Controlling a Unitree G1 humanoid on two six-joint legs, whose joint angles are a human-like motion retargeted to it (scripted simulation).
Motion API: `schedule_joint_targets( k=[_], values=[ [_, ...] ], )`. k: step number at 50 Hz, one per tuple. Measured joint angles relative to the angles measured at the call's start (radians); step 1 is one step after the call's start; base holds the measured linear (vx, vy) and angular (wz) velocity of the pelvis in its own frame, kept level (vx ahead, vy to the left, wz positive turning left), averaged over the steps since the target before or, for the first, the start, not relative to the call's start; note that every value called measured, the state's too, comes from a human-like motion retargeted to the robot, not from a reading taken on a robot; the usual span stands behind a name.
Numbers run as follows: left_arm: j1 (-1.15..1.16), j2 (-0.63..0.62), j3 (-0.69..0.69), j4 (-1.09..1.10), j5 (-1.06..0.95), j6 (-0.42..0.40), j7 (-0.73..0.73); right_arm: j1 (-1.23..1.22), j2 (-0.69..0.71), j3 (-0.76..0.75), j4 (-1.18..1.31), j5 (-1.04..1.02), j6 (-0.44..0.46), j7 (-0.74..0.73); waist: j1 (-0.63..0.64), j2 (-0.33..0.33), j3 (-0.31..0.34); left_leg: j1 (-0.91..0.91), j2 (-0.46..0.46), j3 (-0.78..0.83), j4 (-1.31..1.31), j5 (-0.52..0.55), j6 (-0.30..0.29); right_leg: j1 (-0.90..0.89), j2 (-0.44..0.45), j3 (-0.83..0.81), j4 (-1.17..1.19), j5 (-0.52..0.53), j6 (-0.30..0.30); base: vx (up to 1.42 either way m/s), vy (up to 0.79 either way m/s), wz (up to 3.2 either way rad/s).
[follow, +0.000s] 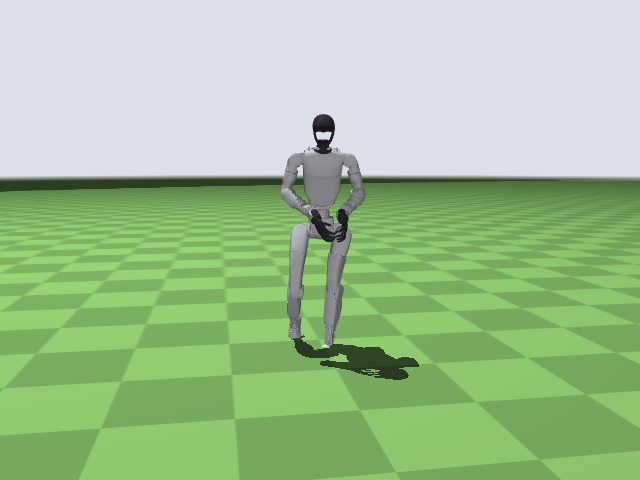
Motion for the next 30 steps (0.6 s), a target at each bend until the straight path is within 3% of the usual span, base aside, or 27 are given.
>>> schedule_joint_targets(
  k=[1,2,3,6,12,19,23,27,30],
  values=[
    [0.001,0.003,-0.005,-0.002,0.000,0.003,-0.006,0.001,-0.002,0.003,0.000,0.005,0.004,0.010,0.016,0.026,-0.022,-0.036,0.036,-0.001,0.000,0.004,-0.005,-0.037,0.034,0.044,-0.203,-0.333,-0.048,-0.24,-0.01,-0.40],
    [0.004,0.006,-0.011,-0.004,0.000,0.006,-0.011,0.004,-0.003,0.005,0.001,0.009,0.008,0.018,0.026,0.044,-0.037,-0.060,0.059,-0.004,0.001,0.007,-0.008,-0.070,0.055,0.077,-0.345,-0.579,-0.086,-0.11,0.05,-0.26],
    [0.008,0.009,-0.018,-0.006,0.001,0.009,-0.015,0.009,-0.002,0.007,0.001,0.012,0.010,0.023,0.025,0.046,-0.038,-0.060,0.057,-0.010,0.000,0.008,-0.007,-0.097,0.050,0.086,-0.363,-0.650,-0.103,0.00,0.00,0.00],
    [0.017,0.025,-0.028,-0.009,-0.004,0.014,-0.023,0.015,0.000,0.007,0.004,0.023,0.021,0.039,0.015,0.050,-0.041,-0.055,0.051,-0.024,-0.005,-0.003,-0.001,-0.139,0.049,0.097,-0.372,-0.673,-0.107,0.10,-0.01,0.28],
    [0.020,0.049,-0.025,-0.012,-0.044,0.022,-0.035,0.006,0.005,-0.013,0.001,0.045,0.036,0.055,-0.011,0.060,-0.040,-0.039,0.053,-0.056,-0.002,-0.058,0.026,-0.200,0.075,0.131,-0.447,-0.597,-0.078,0.14,-0.06,0.20],
    [0.019,0.040,-0.011,-0.019,-0.118,0.033,-0.048,0.029,0.006,-0.055,-0.050,0.119,0.046,0.052,-0.041,0.068,-0.055,-0.023,0.039,-0.097,0.051,-0.206,0.100,-0.229,0.099,0.155,-0.494,-0.541,-0.069,0.21,-0.14,0.17],
    [0.017,0.023,0.001,-0.018,-0.145,0.045,-0.043,0.053,0.011,-0.081,-0.084,0.168,0.052,0.039,-0.064,0.070,-0.066,-0.015,0.021,-0.100,0.130,-0.335,0.148,-0.231,0.097,0.139,-0.438,-0.624,-0.109,0.25,-0.19,0.23],
    [-0.002,0.003,0.008,-0.016,-0.131,0.059,-0.027,0.066,0.018,-0.102,-0.113,0.193,0.048,0.020,-0.093,0.069,-0.067,0.017,0.007,-0.001,0.403,-0.576,0.241,-0.223,0.088,0.118,-0.356,-0.736,-0.152,0.26,-0.19,0.28],
    [-0.041,-0.011,0.005,-0.011,-0.096,0.067,-0.008,0.056,0.025,-0.110,-0.122,0.202,0.043,0.008,-0.109,0.103,-0.035,-0.008,0.087,0.130,0.606,-0.650,0.236,-0.190,0.115,0.083,-0.311,-0.791,-0.176,0.22,-0.14,0.23]
  ],
)
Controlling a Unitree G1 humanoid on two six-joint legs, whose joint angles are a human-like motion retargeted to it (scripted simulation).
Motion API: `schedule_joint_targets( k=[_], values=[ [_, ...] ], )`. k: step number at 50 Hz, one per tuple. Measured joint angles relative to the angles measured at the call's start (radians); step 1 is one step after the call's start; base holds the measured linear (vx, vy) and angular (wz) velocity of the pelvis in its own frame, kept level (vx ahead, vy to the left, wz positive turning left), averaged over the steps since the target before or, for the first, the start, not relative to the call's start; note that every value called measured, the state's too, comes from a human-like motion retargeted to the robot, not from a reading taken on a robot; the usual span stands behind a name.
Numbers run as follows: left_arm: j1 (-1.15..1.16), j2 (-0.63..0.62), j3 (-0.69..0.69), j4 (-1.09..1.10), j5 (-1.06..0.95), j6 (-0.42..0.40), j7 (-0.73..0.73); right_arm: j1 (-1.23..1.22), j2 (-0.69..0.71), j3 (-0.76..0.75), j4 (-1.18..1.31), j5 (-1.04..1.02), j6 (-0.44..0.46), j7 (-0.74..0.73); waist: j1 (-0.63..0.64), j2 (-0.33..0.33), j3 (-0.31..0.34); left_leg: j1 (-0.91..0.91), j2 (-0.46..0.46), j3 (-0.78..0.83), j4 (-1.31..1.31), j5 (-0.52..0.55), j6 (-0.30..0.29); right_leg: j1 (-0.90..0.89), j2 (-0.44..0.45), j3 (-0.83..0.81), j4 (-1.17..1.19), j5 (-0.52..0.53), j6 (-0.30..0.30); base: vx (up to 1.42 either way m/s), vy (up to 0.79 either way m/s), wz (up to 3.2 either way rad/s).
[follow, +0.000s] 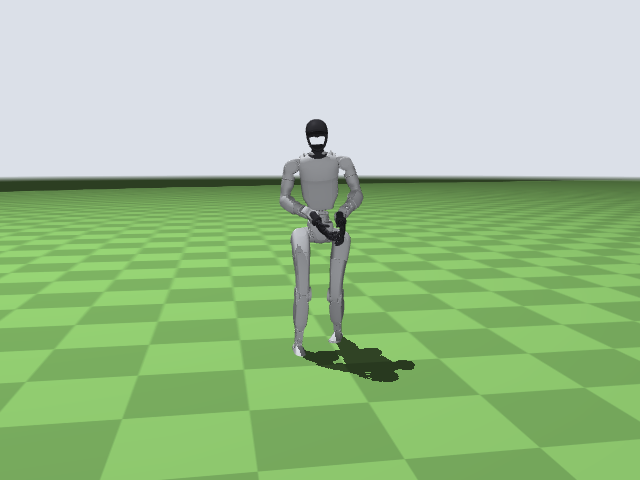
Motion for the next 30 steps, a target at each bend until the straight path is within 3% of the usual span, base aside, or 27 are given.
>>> schedule_joint_targets(
  k=[3,5,17,30],
  values=[
    [-0.084,-0.028,-0.011,0.031,0.043,0.003,0.024,-0.046,0.006,-0.003,0.026,0.013,-0.001,-0.005,-0.042,0.031,0.027,-0.027,0.261,0.341,0.124,0.071,0.021,0.024,-0.016,-0.044,0.005,-0.031,-0.011,0.17,-0.11,0.71],
    [-0.158,-0.041,-0.018,0.068,0.059,0.002,0.037,-0.092,0.011,-0.005,0.063,0.026,0.005,0.000,-0.071,0.040,0.030,-0.038,0.357,0.486,0.112,0.138,0.037,0.027,-0.037,-0.056,-0.029,-0.030,-0.015,0.16,-0.14,0.58],
    [-0.395,-0.085,-0.069,0.324,0.023,0.012,0.030,-0.267,0.044,0.066,0.326,0.076,0.111,0.152,-0.142,0.083,0.037,-0.097,0.358,0.633,-0.141,0.300,0.024,-0.060,-0.048,-0.024,-0.143,0.008,-0.023,0.11,-0.08,0.04],
    [-0.114,0.054,-0.085,0.047,0.061,0.031,0.012,-0.166,-0.211,0.136,0.062,-0.067,0.171,0.225,-0.203,0.076,0.044,-0.057,0.332,0.716,-0.287,0.359,0.052,-0.083,-0.046,0.026,-0.181,0.049,-0.004,0.02,0.00,0.00]
  ],
)
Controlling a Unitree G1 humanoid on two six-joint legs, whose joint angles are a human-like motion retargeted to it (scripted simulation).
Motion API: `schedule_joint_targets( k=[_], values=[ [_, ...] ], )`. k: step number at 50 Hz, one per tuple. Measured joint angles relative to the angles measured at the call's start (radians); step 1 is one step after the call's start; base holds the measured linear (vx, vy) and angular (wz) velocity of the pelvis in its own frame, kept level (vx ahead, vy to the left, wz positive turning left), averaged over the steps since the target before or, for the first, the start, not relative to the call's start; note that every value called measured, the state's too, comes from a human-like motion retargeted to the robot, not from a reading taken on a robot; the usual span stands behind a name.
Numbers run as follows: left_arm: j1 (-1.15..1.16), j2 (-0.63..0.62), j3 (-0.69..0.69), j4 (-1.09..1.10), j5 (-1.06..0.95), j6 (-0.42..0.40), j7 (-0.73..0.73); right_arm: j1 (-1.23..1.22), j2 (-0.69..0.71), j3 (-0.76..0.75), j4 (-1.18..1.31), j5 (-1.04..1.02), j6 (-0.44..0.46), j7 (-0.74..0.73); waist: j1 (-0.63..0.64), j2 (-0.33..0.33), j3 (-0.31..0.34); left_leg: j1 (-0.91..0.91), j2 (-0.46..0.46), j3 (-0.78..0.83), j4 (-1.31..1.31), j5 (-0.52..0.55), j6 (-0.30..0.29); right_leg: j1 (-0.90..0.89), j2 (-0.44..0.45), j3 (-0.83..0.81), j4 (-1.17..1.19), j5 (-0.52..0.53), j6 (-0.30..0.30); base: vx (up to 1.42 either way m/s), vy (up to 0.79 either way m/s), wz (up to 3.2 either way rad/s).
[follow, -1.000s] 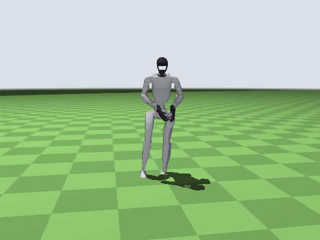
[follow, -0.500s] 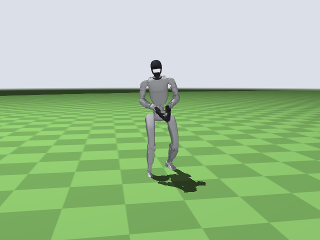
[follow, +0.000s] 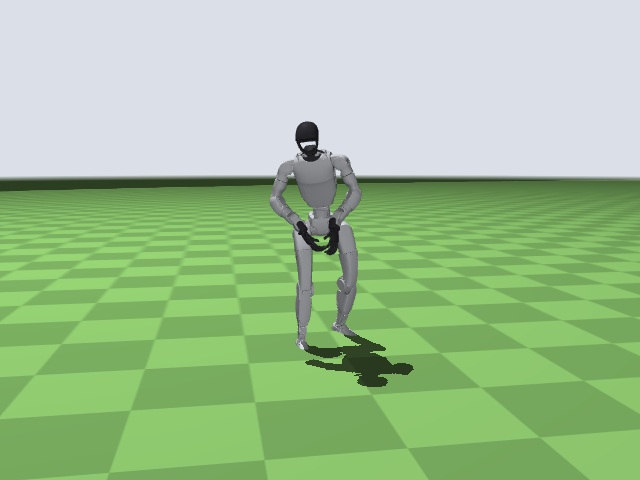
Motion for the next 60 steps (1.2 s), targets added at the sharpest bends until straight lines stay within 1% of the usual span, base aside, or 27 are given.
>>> schedule_joint_targets(
  k=[5,8,12,18,25,35,42,50,55,60],
  values=[
    [0.054,0.007,0.030,-0.085,-0.008,0.000,0.030,-0.022,-0.044,-0.004,-0.077,-0.053,-0.009,-0.026,-0.013,-0.004,-0.004,0.021,-0.005,0.022,-0.039,0.022,0.004,0.001,0.005,0.017,-0.003,0.007,-0.005,0.00,0.00,0.00],
    [0.030,-0.013,0.044,-0.084,-0.005,0.006,0.042,-0.070,-0.020,-0.004,-0.055,-0.073,-0.010,-0.032,-0.013,-0.004,-0.008,0.031,-0.007,0.030,-0.057,0.033,0.003,-0.002,0.007,0.021,0.004,0.001,-0.010,0.00,-0.04,0.00],
    [-0.050,-0.057,0.053,-0.011,-0.017,0.016,0.040,-0.150,0.059,-0.006,0.061,-0.069,-0.002,-0.019,-0.001,-0.002,-0.013,0.037,-0.009,0.042,-0.075,0.046,-0.003,-0.010,0.008,0.024,0.013,-0.012,-0.020,0.00,-0.06,0.01],
    [-0.186,-0.127,0.064,0.158,-0.088,0.015,0.024,-0.248,0.186,-0.010,0.277,-0.033,0.005,0.030,0.014,-0.002,-0.017,0.039,-0.012,0.061,-0.101,0.065,-0.014,-0.022,0.011,0.034,0.011,-0.016,-0.028,0.00,-0.02,0.00],
    [-0.267,-0.149,0.079,0.258,-0.134,-0.004,0.014,-0.278,0.235,-0.002,0.364,-0.041,-0.011,0.055,0.006,-0.007,-0.019,0.051,-0.018,0.086,-0.140,0.080,-0.022,-0.026,0.017,0.048,-0.004,-0.007,-0.027,0.00,0.00,0.00],
    [-0.316,-0.151,0.122,0.312,-0.159,-0.020,0.010,-0.210,0.226,-0.018,0.301,-0.073,-0.054,0.017,-0.044,-0.019,-0.025,0.085,-0.041,0.125,-0.210,0.097,-0.022,-0.020,0.019,0.076,-0.035,0.017,-0.013,0.00,0.01,-0.02],
    [-0.373,-0.192,0.167,0.446,-0.189,-0.018,0.008,-0.154,0.256,-0.088,0.284,-0.065,-0.089,-0.040,-0.095,-0.019,-0.017,0.100,-0.060,0.146,-0.252,0.101,-0.014,-0.018,0.017,0.093,-0.062,0.040,0.000,0.00,0.06,-0.12],
    [-0.422,-0.249,0.184,0.604,-0.204,-0.010,-0.020,-0.097,0.286,-0.158,0.318,-0.054,-0.115,-0.081,-0.133,-0.025,0.012,0.110,-0.075,0.157,-0.280,0.088,-0.001,-0.010,0.014,0.106,-0.095,0.069,0.016,-0.01,0.07,-0.10],
    [-0.386,-0.267,0.168,0.606,-0.196,-0.010,-0.047,-0.033,0.256,-0.172,0.304,-0.056,-0.114,-0.073,-0.138,-0.036,0.028,0.126,-0.086,0.157,-0.300,0.077,0.010,0.000,0.008,0.107,-0.103,0.081,0.026,-0.03,0.07,-0.03],
    [-0.298,-0.259,0.133,0.538,-0.179,-0.005,-0.078,0.060,0.193,-0.170,0.236,-0.072,-0.111,-0.062,-0.138,-0.053,0.036,0.153,-0.100,0.157,-0.328,0.066,0.023,0.015,0.000,0.103,-0.100,0.085,0.036,-0.04,0.07,0.01]
  ],
)
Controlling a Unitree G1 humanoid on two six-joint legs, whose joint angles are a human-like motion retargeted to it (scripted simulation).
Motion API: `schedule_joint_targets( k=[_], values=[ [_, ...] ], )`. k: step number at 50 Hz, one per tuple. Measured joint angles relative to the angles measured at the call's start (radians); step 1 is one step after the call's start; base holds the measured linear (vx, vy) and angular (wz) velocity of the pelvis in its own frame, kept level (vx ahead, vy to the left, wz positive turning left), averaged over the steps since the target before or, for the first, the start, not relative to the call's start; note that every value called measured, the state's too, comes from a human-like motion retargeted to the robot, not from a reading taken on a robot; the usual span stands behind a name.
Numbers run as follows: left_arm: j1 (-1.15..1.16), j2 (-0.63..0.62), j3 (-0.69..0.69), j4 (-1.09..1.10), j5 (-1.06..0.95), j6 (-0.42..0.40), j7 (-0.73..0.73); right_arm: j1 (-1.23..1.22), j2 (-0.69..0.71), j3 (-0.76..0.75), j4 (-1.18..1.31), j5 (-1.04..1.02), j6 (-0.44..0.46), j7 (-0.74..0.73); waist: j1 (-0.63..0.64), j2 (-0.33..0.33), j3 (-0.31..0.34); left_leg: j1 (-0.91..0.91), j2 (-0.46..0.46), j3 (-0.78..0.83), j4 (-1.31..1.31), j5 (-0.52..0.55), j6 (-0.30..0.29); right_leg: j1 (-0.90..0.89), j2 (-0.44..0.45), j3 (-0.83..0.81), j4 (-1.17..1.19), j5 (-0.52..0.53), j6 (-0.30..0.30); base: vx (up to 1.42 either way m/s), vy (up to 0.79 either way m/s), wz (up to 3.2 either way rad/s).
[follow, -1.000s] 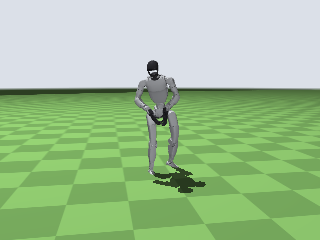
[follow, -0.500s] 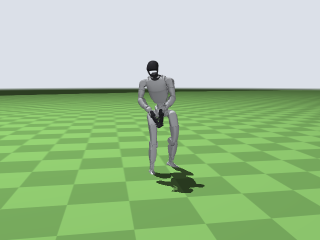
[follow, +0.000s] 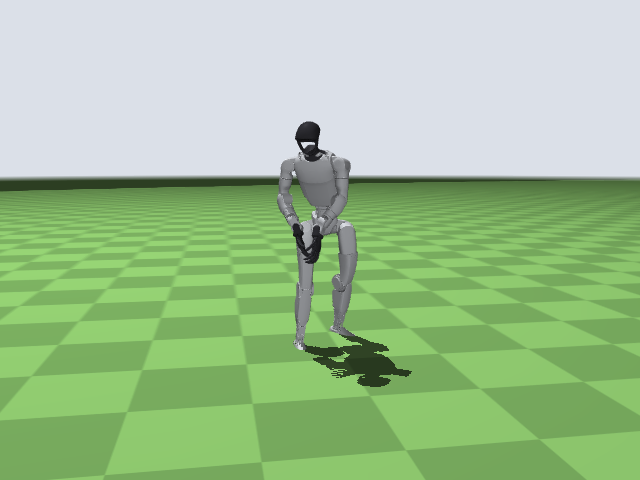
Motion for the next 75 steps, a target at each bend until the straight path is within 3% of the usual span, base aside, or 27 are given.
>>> schedule_joint_targets(
  k=[16,22,29,33,38,46,53,63,75],
  values=[
    [0.263,0.169,-0.108,-0.229,0.095,0.019,-0.029,0.199,-0.172,0.061,-0.249,-0.111,-0.005,-0.106,0.003,-0.068,-0.018,0.112,-0.042,0.004,-0.095,0.003,0.024,0.054,-0.007,0.022,0.032,-0.007,0.013,-0.01,0.02,0.01],
    [0.208,0.150,-0.106,-0.071,0.122,0.049,0.013,0.149,-0.112,0.137,-0.148,-0.139,0.024,-0.178,-0.002,-0.092,-0.020,0.129,-0.052,0.014,-0.116,0.012,0.016,0.056,-0.004,0.030,0.029,-0.012,0.008,0.00,0.00,0.00],
    [0.056,0.033,-0.090,0.234,0.095,0.078,0.044,0.071,0.003,0.195,0.090,-0.077,0.052,-0.213,-0.020,-0.122,-0.012,0.111,-0.051,0.019,-0.106,0.013,0.005,0.043,-0.006,0.020,0.020,-0.008,0.012,0.00,0.00,0.00],
    [-0.011,-0.020,-0.106,0.291,0.068,0.066,0.026,0.071,0.001,0.175,0.135,-0.015,0.045,-0.218,-0.038,-0.132,-0.015,0.093,-0.042,0.014,-0.076,-0.002,0.004,0.046,-0.014,-0.003,0.007,-0.006,0.020,0.00,0.00,0.00],
    [-0.024,-0.032,-0.167,0.127,0.057,0.020,-0.016,0.160,-0.128,0.086,-0.031,0.016,0.003,-0.236,-0.059,-0.129,-0.040,0.075,-0.027,0.001,-0.022,-0.034,0.007,0.069,-0.031,-0.043,-0.011,-0.007,0.036,0.00,0.01,0.04],
    [0.066,0.067,-0.251,-0.309,0.031,-0.022,-0.057,0.434,-0.409,-0.125,-0.478,-0.099,-0.083,-0.266,-0.079,-0.115,-0.092,0.069,-0.007,-0.028,0.037,-0.086,0.028,0.124,-0.049,-0.085,-0.044,0.016,0.070,-0.02,0.08,0.21],
    [0.147,0.121,-0.243,-0.532,-0.030,-0.022,-0.044,0.612,-0.509,-0.259,-0.738,-0.225,-0.107,-0.297,-0.053,-0.109,-0.110,0.078,-0.005,-0.051,0.059,-0.111,0.038,0.152,-0.056,-0.087,-0.047,0.041,0.085,-0.03,0.08,0.12],
    [0.205,0.144,-0.192,-0.555,-0.142,-0.008,0.000,0.521,-0.456,-0.171,-0.769,-0.272,-0.075,-0.336,0.033,-0.120,-0.083,0.084,-0.014,-0.079,0.108,-0.150,0.060,0.156,-0.069,-0.074,0.006,0.026,0.083,0.00,0.01,0.01],
    [0.190,0.174,-0.105,-0.422,-0.135,0.008,0.020,0.215,-0.265,0.080,-0.470,-0.148,0.003,-0.282,0.136,-0.127,-0.028,0.063,-0.017,-0.113,0.172,-0.173,0.067,0.137,-0.082,-0.074,0.066,-0.019,0.064,0.00,-0.01,0.01]
  ],
)
